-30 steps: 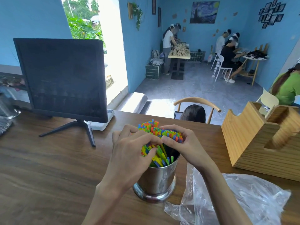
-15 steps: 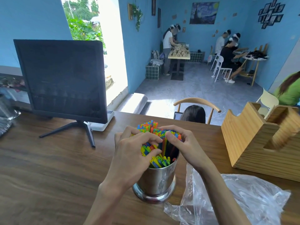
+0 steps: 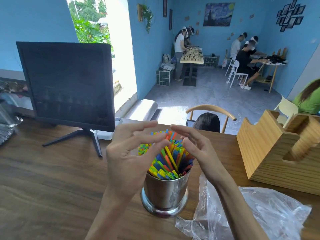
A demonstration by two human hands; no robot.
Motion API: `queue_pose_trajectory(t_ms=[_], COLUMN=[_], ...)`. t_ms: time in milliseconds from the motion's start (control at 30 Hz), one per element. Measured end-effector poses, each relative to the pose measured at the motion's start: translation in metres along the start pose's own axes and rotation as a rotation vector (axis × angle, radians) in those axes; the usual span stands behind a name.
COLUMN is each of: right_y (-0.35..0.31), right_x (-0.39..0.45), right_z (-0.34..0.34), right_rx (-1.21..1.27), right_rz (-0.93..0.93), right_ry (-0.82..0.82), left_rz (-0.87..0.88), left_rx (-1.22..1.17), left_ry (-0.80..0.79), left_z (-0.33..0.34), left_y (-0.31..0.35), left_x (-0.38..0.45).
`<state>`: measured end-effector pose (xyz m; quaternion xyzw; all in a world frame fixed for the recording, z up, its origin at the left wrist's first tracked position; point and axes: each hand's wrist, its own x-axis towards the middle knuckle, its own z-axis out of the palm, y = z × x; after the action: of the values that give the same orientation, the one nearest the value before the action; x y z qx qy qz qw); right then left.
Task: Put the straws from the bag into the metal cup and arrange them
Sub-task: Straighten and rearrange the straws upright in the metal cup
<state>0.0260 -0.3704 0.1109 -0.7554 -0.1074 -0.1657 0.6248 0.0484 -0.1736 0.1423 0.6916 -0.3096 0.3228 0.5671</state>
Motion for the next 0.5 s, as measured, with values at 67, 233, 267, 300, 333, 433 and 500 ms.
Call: queue_pose_trajectory(t_ms=[67, 233, 267, 300, 333, 433, 500], right_y=[-0.004, -0.017, -0.021, -0.024, -0.028, -0.037, -0.041], right_x=[0.0, -0.004, -0.005, -0.006, -0.008, -0.011, -0.01], right_z=[0.0, 0.0, -0.001, -0.004, -0.006, -0.013, -0.016], right_rx=[-0.037, -0.04, -0.017, 0.021, 0.075, 0.212, 0.316], right_rz=[-0.044, -0.097, -0.096, -0.102, -0.114, -0.157, -0.168], right_ry=[0.007, 0.015, 0.043, 0.077, 0.111, 0.188, 0.23], left_rz=[-0.127, -0.27, -0.3, -0.329, -0.36, -0.44, -0.49], left_rx=[-0.239, -0.486, -0.498, -0.504, -0.503, -0.515, -0.475], left_ry=[0.125, 0.456, 0.47, 0.474, 0.471, 0.397, 0.257], left_z=[-0.003, -0.014, -0.015, -0.014, -0.015, -0.016, -0.019], left_y=[0.008, 0.016, 0.014, 0.012, 0.01, 0.002, -0.002], left_x=[0.006, 0.02, 0.021, 0.02, 0.018, 0.012, 0.008])
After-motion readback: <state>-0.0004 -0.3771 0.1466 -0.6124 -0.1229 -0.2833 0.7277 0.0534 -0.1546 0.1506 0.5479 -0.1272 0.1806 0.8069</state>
